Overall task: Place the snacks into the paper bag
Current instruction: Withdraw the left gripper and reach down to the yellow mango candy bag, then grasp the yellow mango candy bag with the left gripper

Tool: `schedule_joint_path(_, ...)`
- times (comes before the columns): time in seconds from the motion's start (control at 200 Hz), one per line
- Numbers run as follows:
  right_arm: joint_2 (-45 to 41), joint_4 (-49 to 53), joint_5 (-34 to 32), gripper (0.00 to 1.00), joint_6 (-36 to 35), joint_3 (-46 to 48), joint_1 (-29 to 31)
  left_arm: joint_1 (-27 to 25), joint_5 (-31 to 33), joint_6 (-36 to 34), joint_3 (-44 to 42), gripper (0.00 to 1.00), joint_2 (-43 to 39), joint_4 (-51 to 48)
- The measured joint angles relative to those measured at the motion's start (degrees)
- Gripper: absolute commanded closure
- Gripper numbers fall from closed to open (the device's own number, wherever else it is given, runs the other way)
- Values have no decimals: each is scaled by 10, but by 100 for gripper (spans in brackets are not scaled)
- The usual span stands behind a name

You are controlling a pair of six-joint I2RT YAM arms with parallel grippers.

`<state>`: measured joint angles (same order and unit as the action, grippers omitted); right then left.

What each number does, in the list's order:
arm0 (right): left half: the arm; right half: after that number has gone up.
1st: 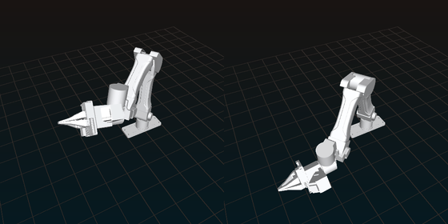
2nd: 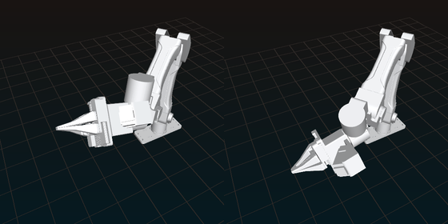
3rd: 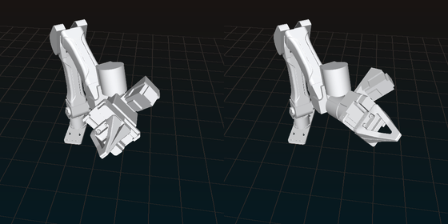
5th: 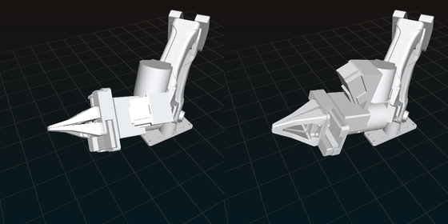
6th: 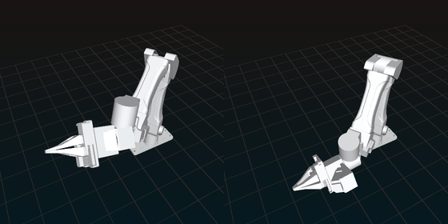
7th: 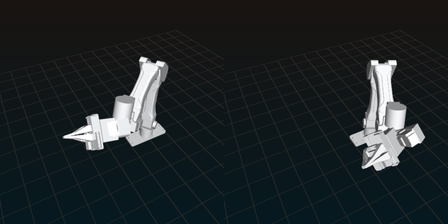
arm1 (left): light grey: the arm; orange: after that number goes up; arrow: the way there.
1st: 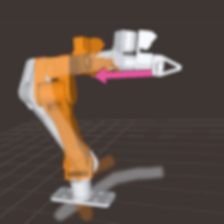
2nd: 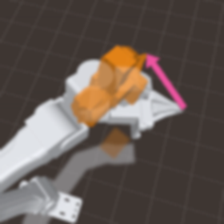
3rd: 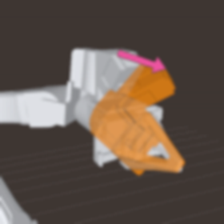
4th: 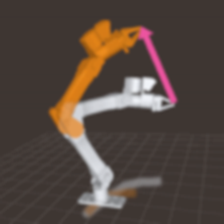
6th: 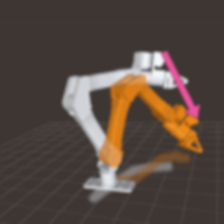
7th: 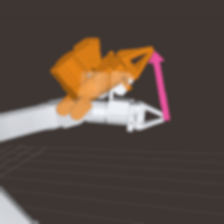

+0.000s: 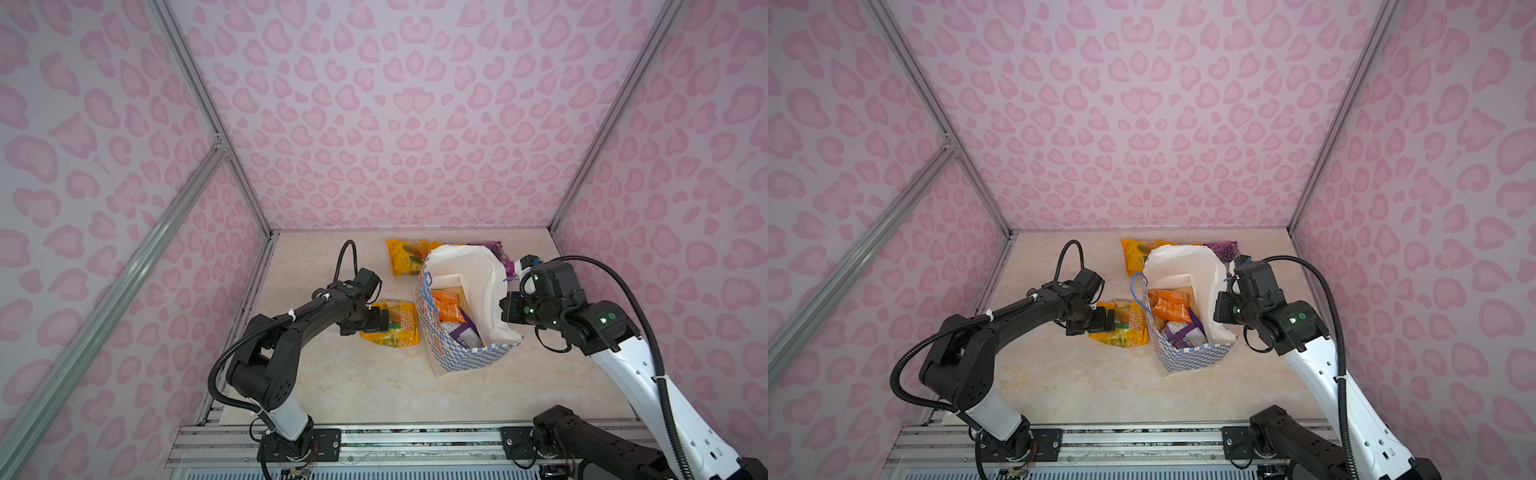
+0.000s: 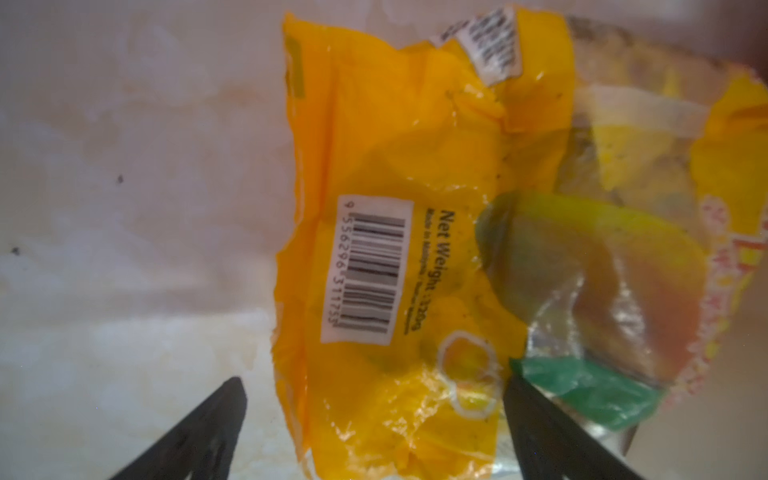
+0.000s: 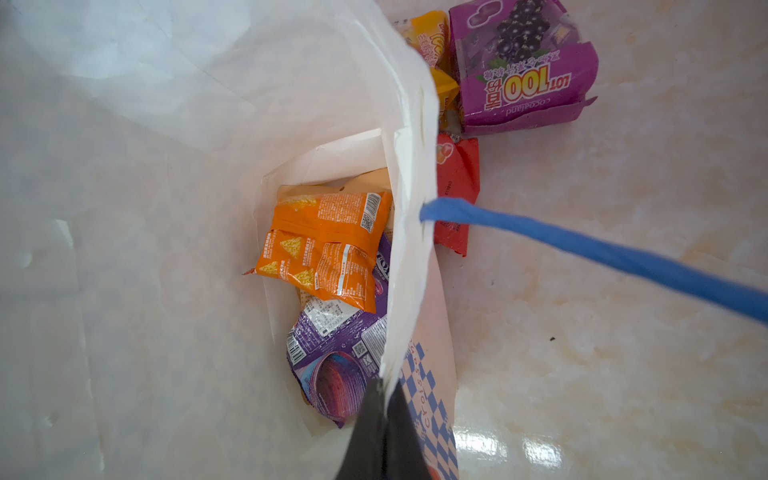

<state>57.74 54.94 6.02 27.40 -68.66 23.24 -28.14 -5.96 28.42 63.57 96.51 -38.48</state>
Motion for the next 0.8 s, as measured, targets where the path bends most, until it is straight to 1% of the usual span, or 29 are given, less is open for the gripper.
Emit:
schedule_joint_path(0.23, -5, 2, 0, 100, 0, 4, 0, 4, -34, -9, 17, 0, 50, 24)
schedule_joint_path(0.41, -5, 2, 0, 100, 0, 7, 0, 4, -54, -17, 20, 5, 78, 40)
schedule_joint_path(0.52, -3, 1, 0, 100, 0, 7, 0, 5, -59, -21, 21, 12, 87, 43)
schedule_joint_path(0.665, -3, 0, 0, 100, 0, 7, 0, 5, -70, -24, 13, 26, 90, 56)
schedule_joint_path(0.8, -3, 0, 0, 100, 0, 7, 0, 3, -81, -14, 4, 34, 88, 80)
